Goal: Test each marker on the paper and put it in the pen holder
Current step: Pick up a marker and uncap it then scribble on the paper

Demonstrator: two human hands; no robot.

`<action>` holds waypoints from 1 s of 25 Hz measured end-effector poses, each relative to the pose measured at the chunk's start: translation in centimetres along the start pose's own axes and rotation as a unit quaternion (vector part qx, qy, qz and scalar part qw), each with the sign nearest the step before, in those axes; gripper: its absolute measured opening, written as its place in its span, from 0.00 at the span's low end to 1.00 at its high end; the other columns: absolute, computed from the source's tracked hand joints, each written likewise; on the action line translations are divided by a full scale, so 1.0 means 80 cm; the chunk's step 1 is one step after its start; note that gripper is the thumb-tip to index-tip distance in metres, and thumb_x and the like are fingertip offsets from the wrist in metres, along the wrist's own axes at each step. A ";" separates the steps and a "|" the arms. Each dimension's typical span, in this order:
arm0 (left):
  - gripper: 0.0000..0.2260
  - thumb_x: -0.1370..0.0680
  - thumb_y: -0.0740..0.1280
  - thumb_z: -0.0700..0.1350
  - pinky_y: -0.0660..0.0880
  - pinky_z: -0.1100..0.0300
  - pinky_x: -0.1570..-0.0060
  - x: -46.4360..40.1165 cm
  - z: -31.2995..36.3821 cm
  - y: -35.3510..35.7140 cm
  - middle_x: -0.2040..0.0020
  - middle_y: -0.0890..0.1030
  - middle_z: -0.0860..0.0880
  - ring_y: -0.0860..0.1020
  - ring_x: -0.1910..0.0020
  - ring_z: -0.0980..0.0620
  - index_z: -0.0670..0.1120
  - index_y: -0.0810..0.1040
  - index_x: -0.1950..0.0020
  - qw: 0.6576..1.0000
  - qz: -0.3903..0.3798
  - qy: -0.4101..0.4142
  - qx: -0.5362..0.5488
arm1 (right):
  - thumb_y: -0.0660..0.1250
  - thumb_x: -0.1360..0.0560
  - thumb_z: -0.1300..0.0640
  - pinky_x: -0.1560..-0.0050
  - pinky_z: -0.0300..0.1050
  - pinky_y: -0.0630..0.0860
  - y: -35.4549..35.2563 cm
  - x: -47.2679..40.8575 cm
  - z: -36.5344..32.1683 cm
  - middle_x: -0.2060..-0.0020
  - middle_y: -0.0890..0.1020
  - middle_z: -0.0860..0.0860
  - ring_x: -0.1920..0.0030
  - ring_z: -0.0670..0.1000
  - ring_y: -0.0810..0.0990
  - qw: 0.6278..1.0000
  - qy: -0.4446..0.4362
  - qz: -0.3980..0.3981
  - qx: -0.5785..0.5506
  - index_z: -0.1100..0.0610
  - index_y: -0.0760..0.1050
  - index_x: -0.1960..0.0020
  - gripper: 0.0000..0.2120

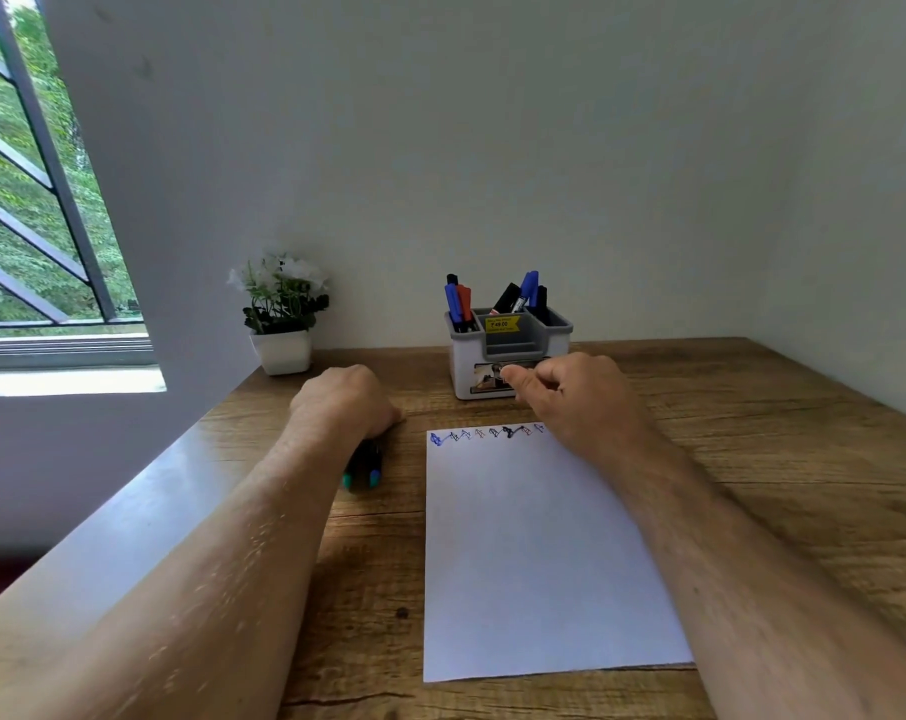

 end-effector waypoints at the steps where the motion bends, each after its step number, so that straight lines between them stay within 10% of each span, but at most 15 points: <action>1: 0.20 0.26 0.71 0.62 0.72 0.56 0.68 0.002 0.006 0.002 0.61 0.77 0.47 0.76 0.63 0.49 0.45 0.75 0.58 1.000 -0.001 0.004 0.008 | 0.57 0.24 0.32 0.60 0.50 0.82 0.000 0.000 0.000 0.63 0.86 0.50 0.63 0.47 0.83 1.000 0.001 -0.002 0.000 0.55 0.85 0.56 0.29; 25: 0.12 0.25 0.72 0.53 0.74 0.55 0.66 0.028 0.047 -0.012 0.65 0.74 0.49 0.75 0.65 0.50 0.46 0.75 0.56 0.992 0.095 0.066 0.041 | 0.60 0.22 0.37 0.68 0.37 0.70 -0.007 0.007 -0.016 0.67 0.84 0.51 0.67 0.45 0.79 0.999 0.013 -0.029 -0.017 0.57 0.85 0.58 0.26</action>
Point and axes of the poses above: each hand's wrist, its own x-axis away from the middle knuckle, its own y-axis out of the palm, z = x × y, the point moved 5 cm from there along -x, towards the middle knuckle
